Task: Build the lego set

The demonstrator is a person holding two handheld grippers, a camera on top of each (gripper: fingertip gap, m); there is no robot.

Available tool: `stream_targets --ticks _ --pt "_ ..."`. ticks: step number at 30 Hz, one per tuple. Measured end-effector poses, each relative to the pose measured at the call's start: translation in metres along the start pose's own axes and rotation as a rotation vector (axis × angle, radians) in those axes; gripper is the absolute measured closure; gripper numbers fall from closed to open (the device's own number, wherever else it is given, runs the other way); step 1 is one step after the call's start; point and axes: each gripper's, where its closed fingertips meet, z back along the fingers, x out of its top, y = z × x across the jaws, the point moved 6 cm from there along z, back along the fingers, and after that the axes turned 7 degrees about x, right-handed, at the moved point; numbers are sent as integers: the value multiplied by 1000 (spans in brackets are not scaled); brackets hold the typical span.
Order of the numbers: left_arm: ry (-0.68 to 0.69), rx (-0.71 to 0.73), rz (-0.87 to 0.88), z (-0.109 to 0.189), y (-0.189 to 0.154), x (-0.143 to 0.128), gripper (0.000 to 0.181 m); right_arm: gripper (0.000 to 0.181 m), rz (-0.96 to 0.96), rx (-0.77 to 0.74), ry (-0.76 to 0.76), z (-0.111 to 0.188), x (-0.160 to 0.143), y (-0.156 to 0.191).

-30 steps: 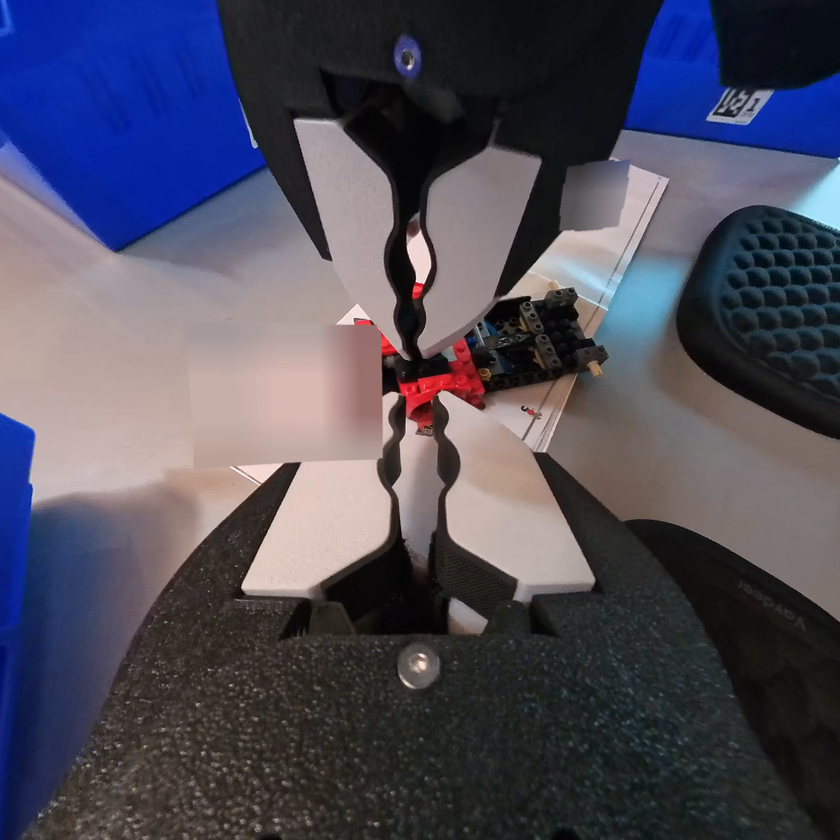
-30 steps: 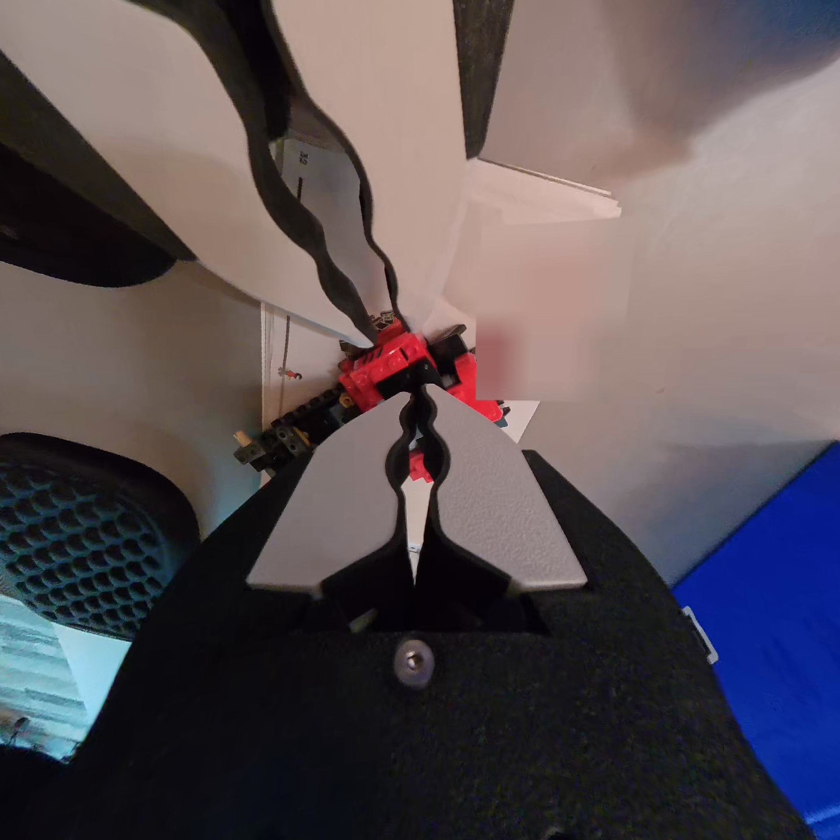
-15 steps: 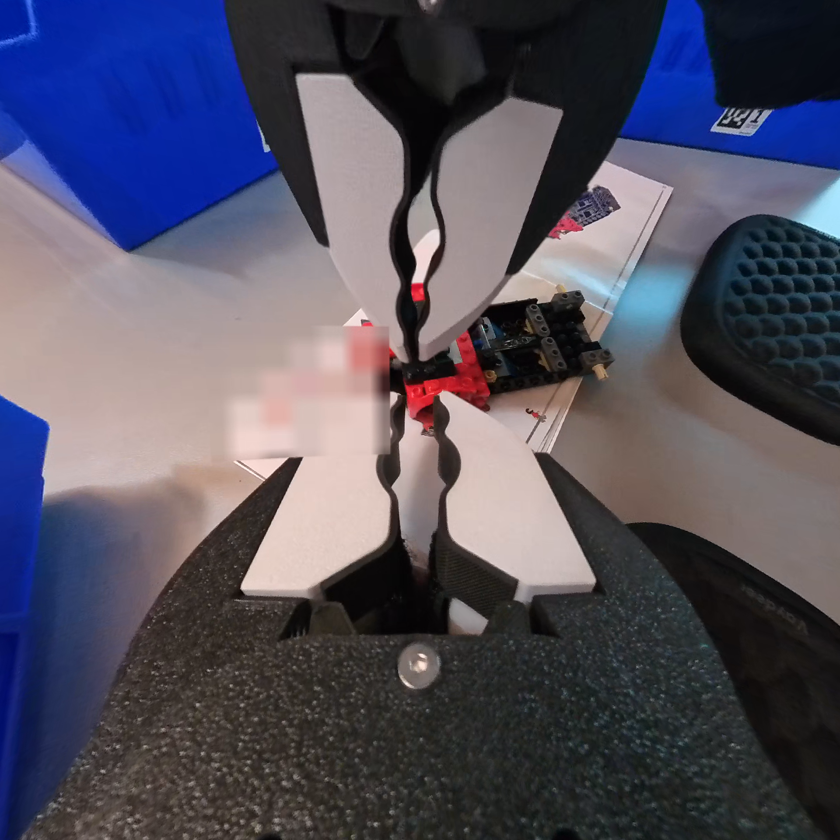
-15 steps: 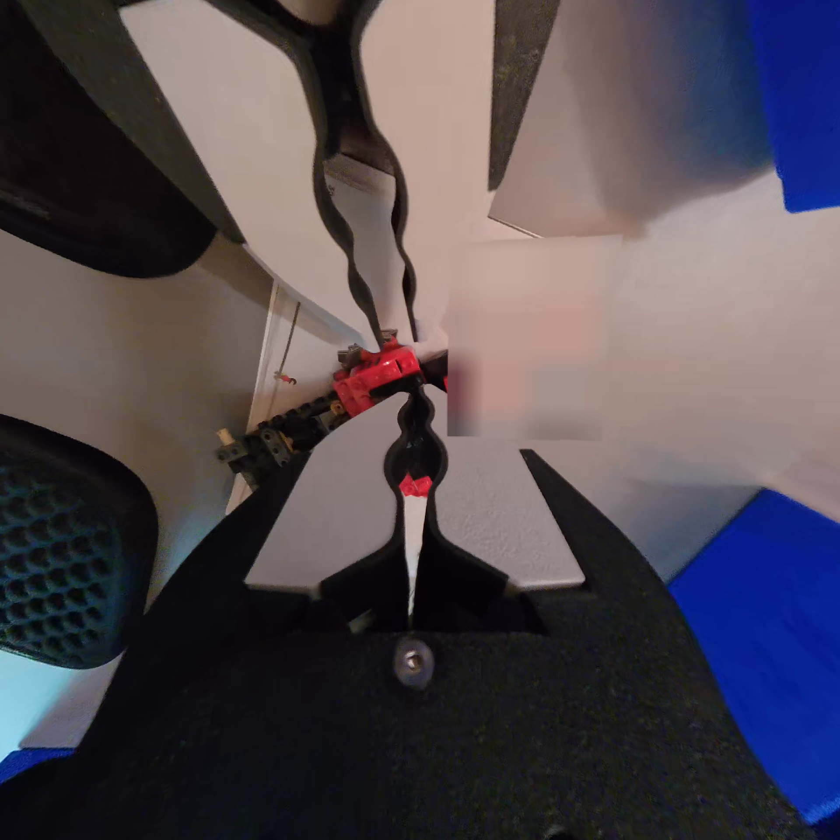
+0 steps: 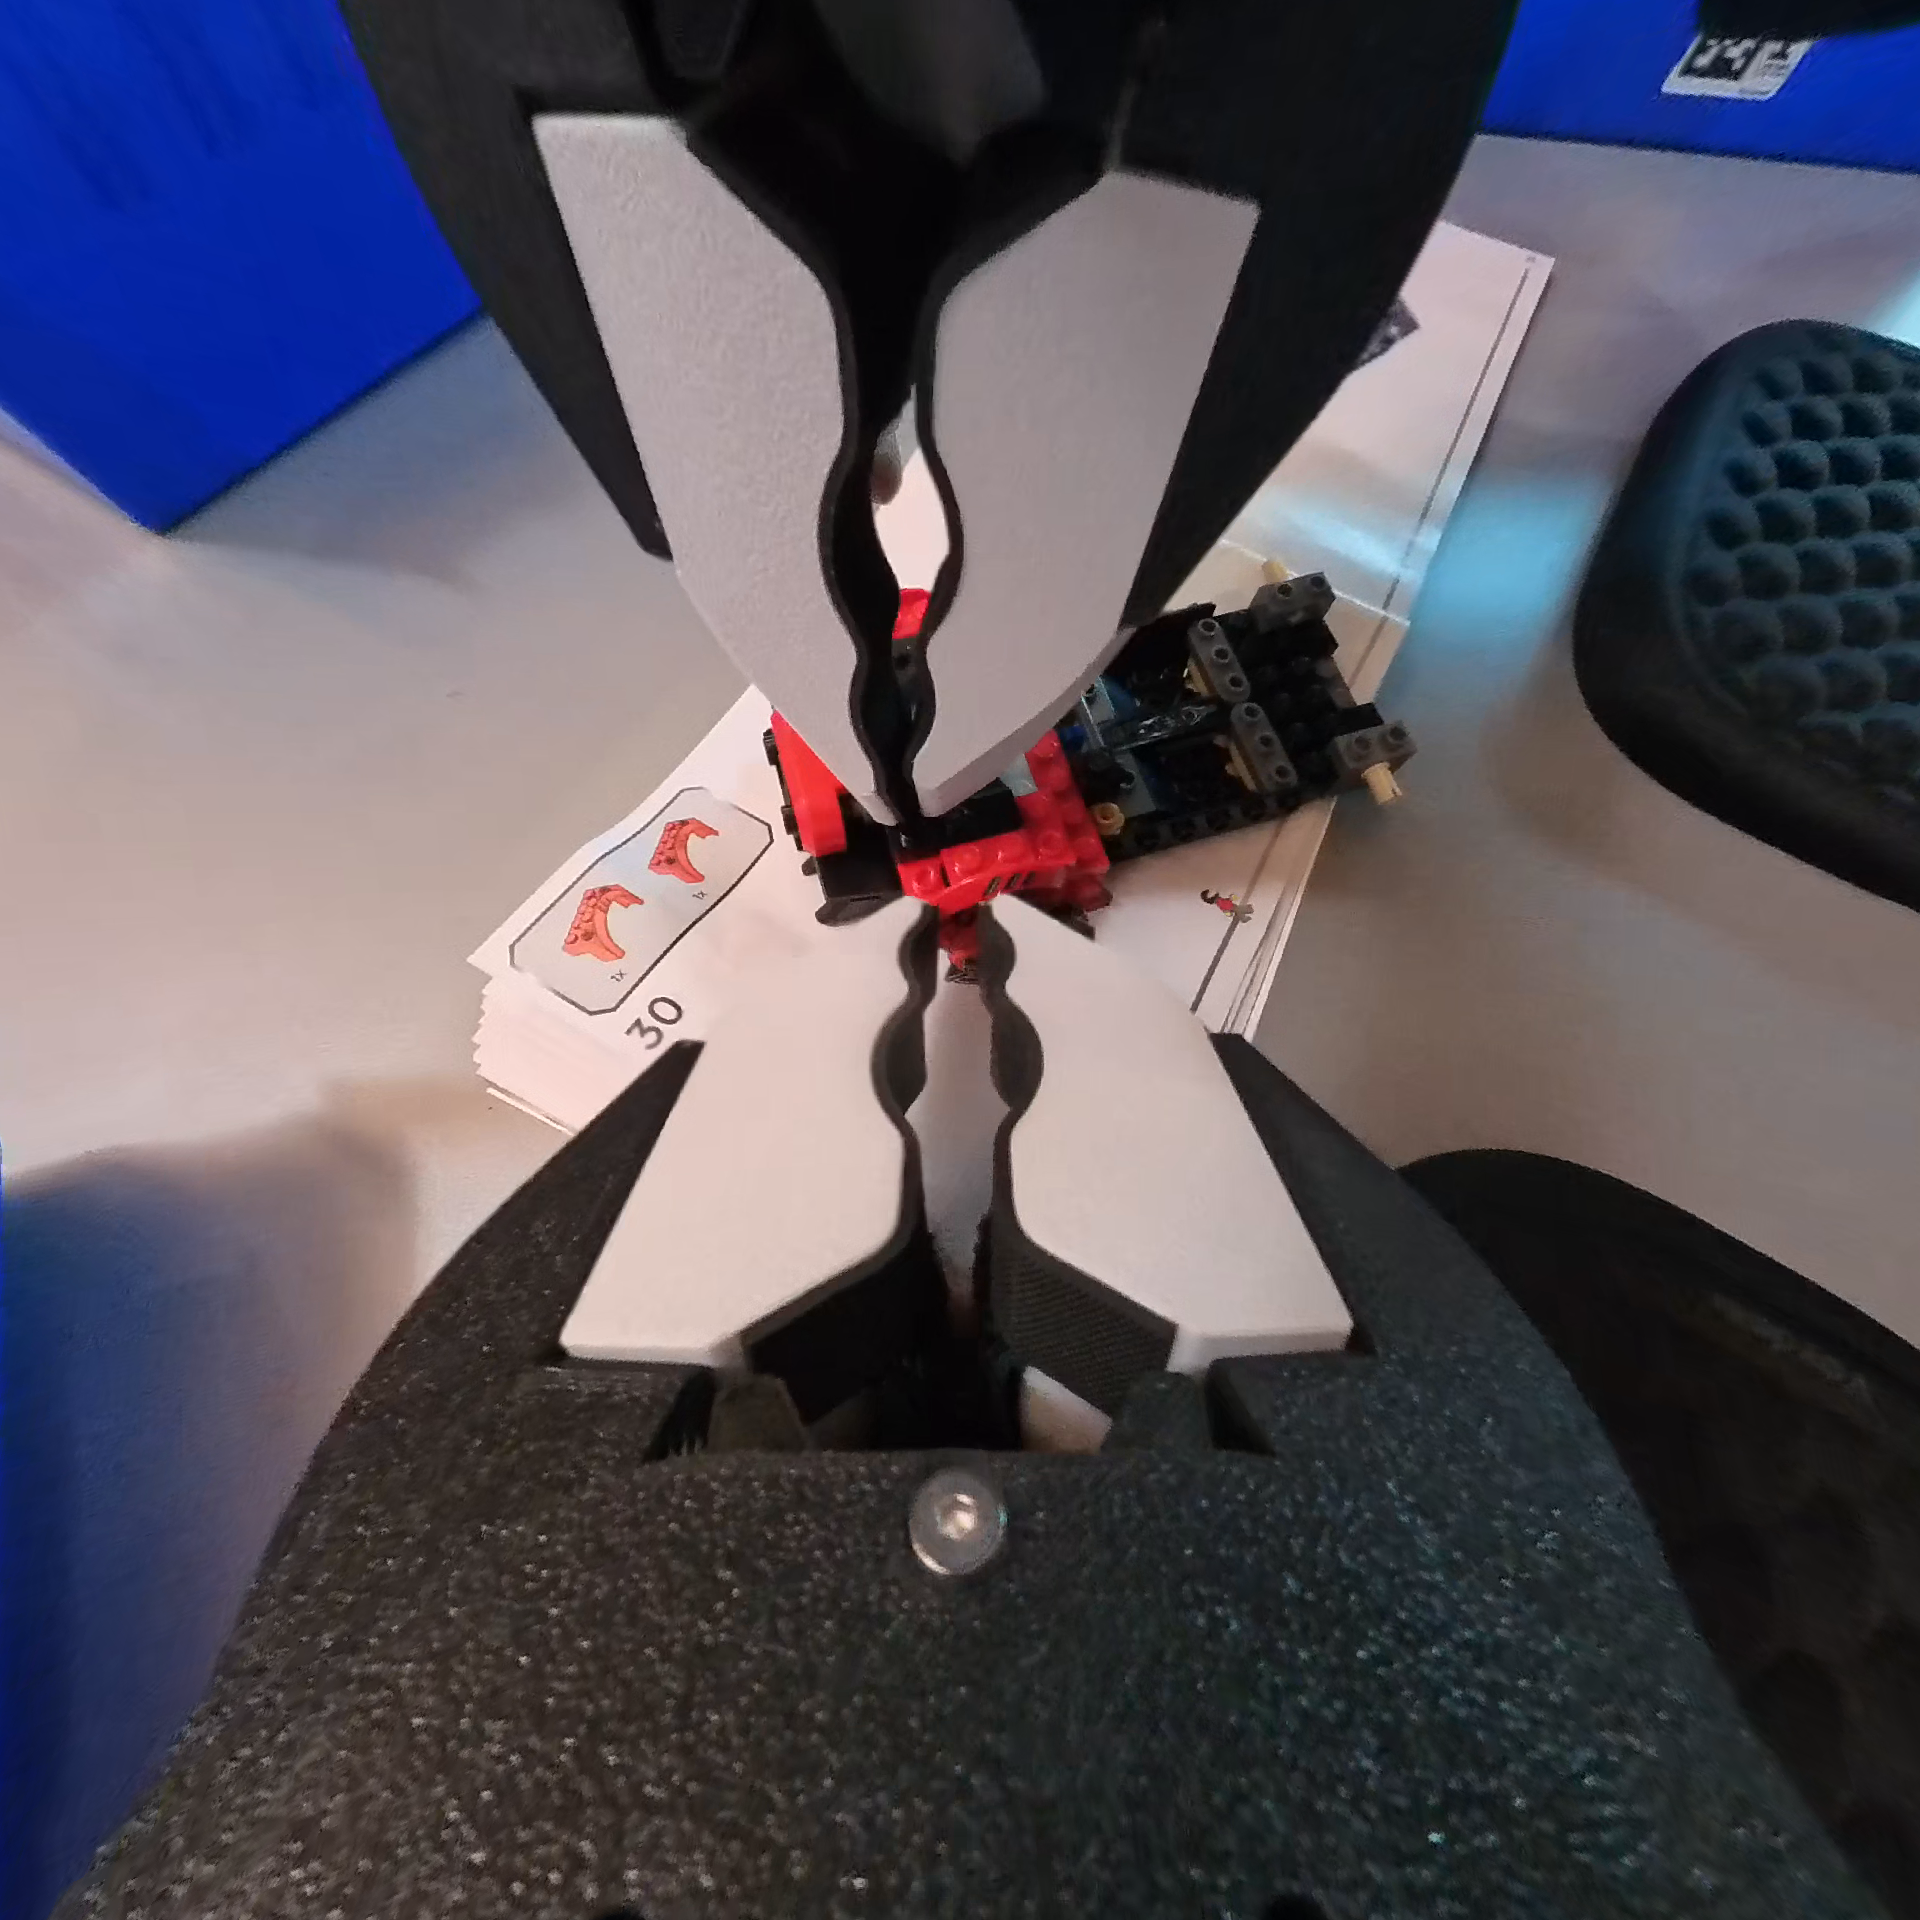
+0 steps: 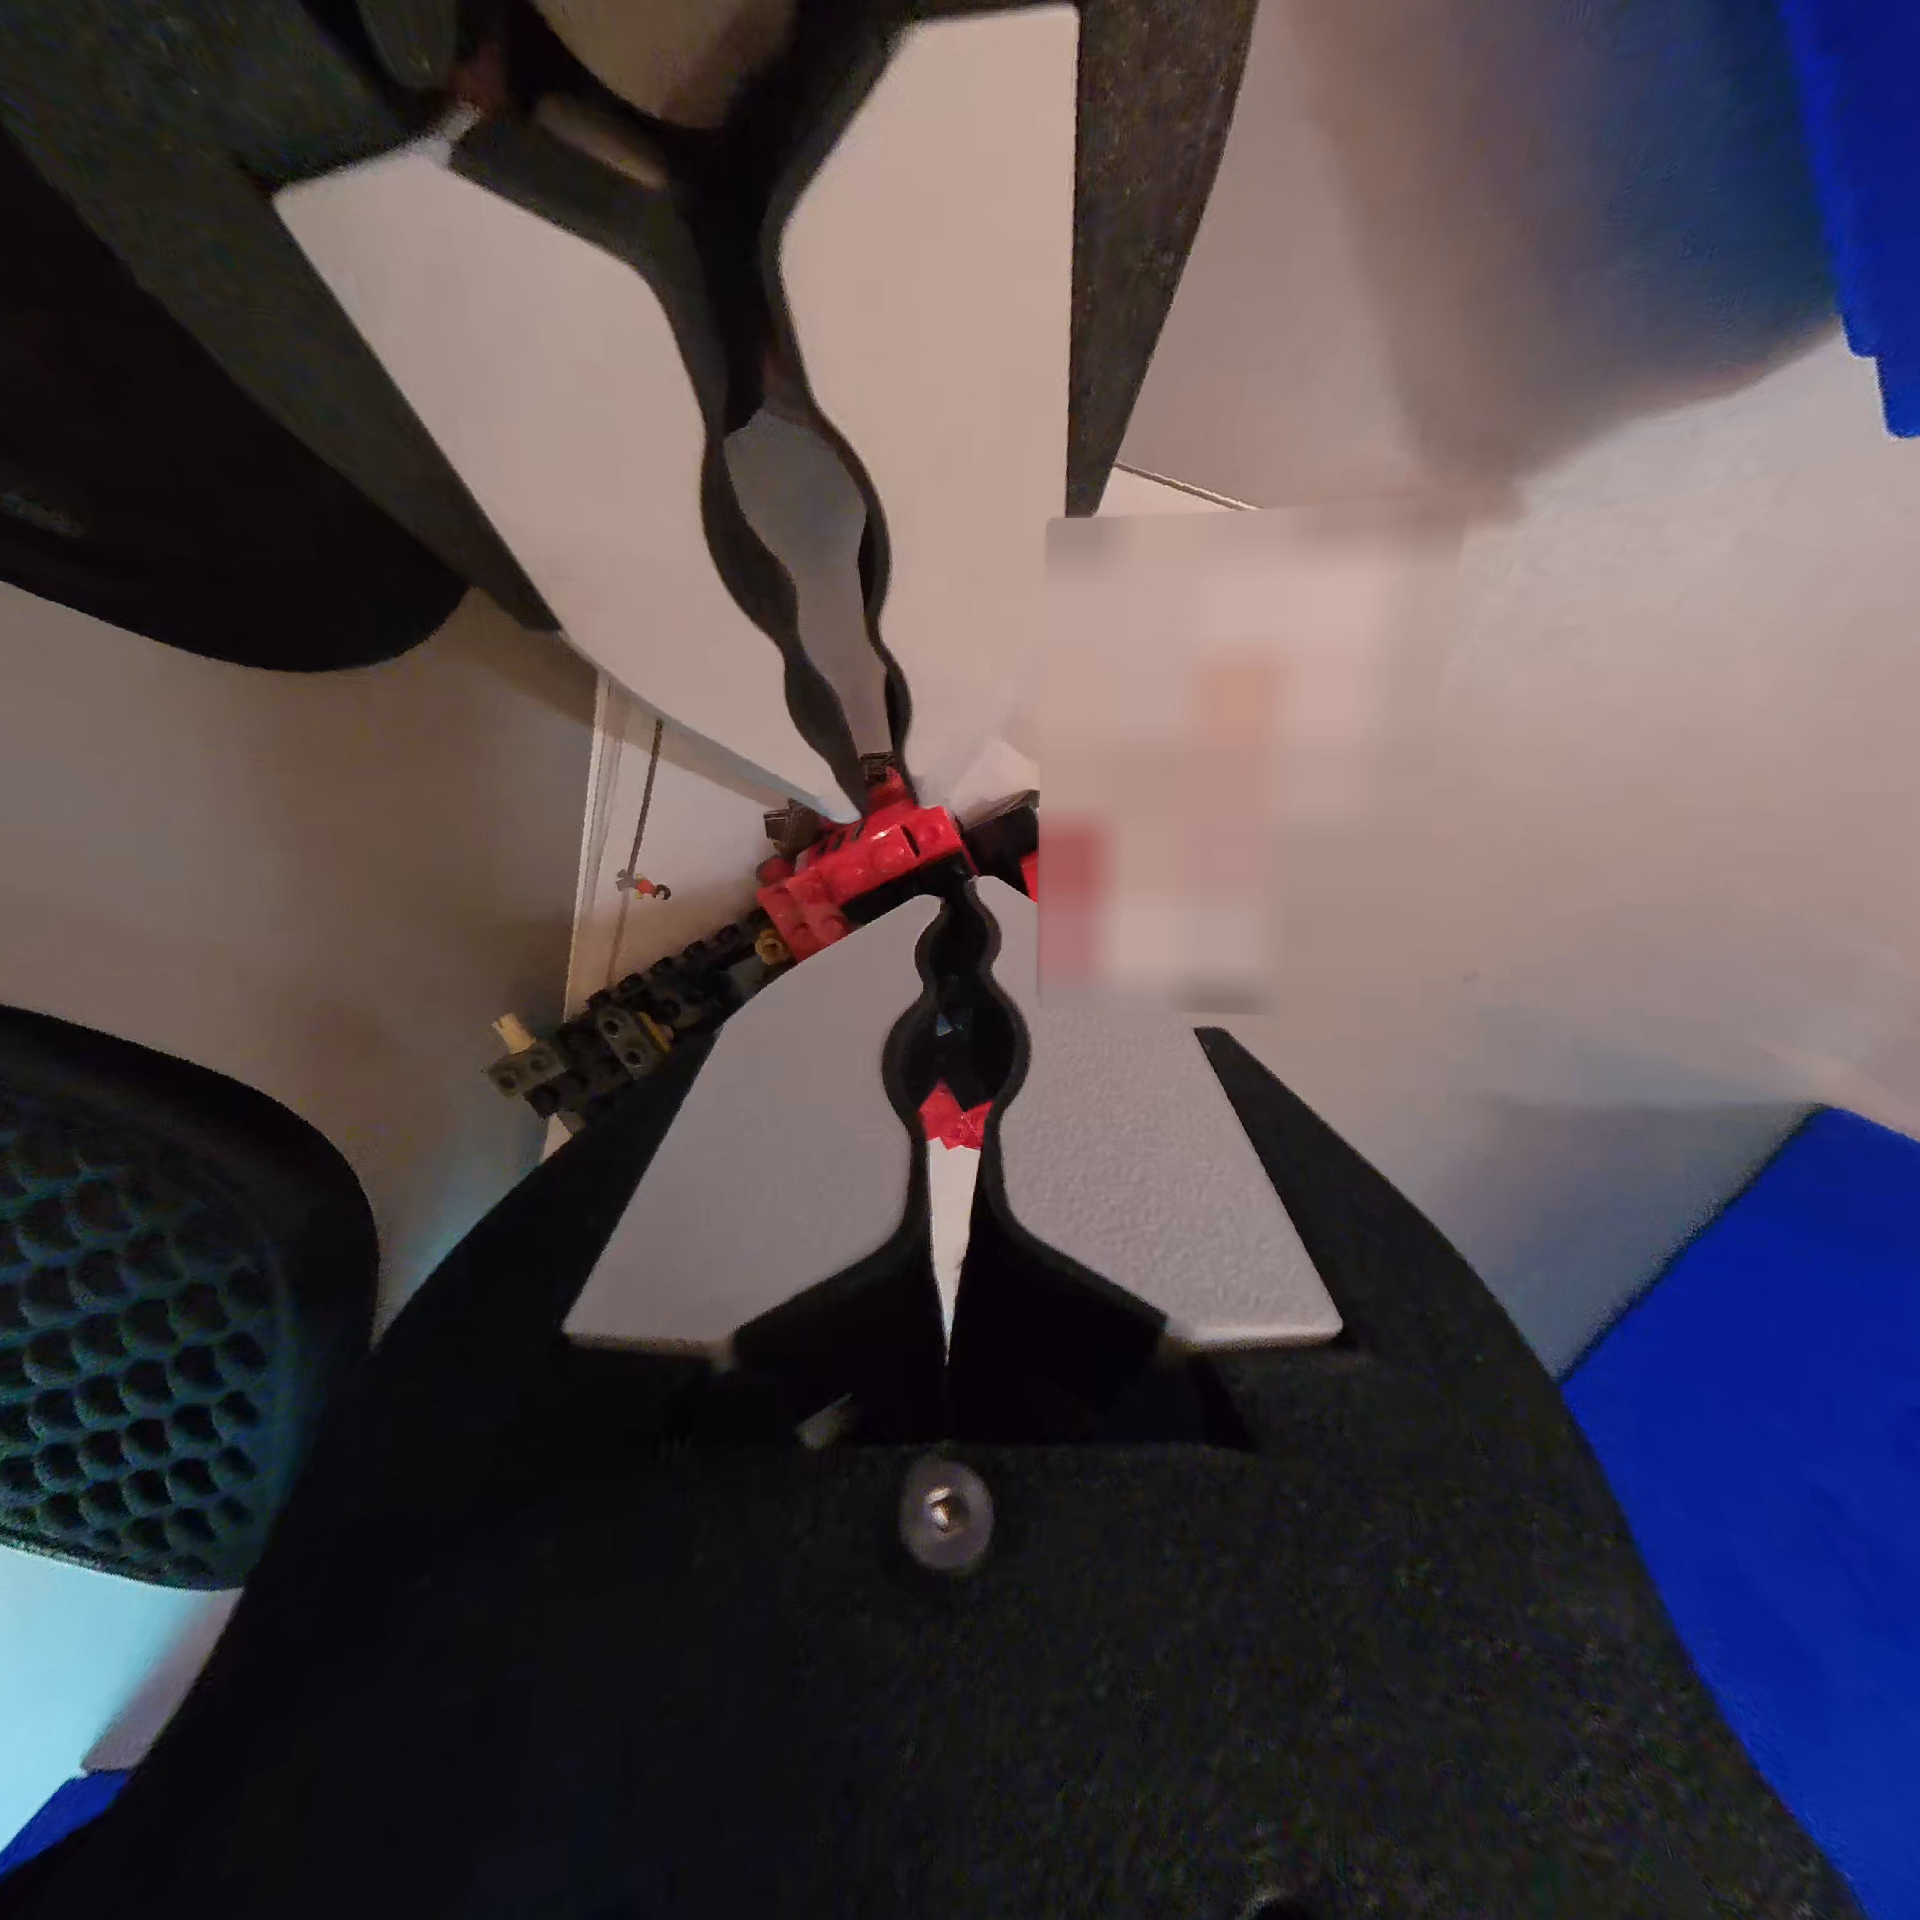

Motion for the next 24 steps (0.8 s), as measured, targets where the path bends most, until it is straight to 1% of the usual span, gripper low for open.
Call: stream_targets --ticks 4,11,15,18,20,22,23,24 --pt "16 2 6 -2 1 -1 177 181 -33 -18 -19 0 -1 1" --pt "13 -17 38 -2 2 -1 178 181 -76 -3 -19 -1 0 0" --pt "12 -9 31 -2 2 -1 178 181 -91 -28 -27 -1 0 1" --pt "10 7 9 -1 1 -1 177 181 -91 -65 -35 -1 0 3" --pt "9 13 -7 -1 0 -1 177 181 -29 -103 -43 -1 0 4" --pt "8 6 -10 -1 -1 -1 176 181 -29 -106 -55 1 -4 6" --pt "3 6 -8 0 0 -1 176 181 -34 -90 -100 4 -3 8" --pt "-3 7 -6 0 0 0 176 181 -34 -99 -178 12 -1 9"
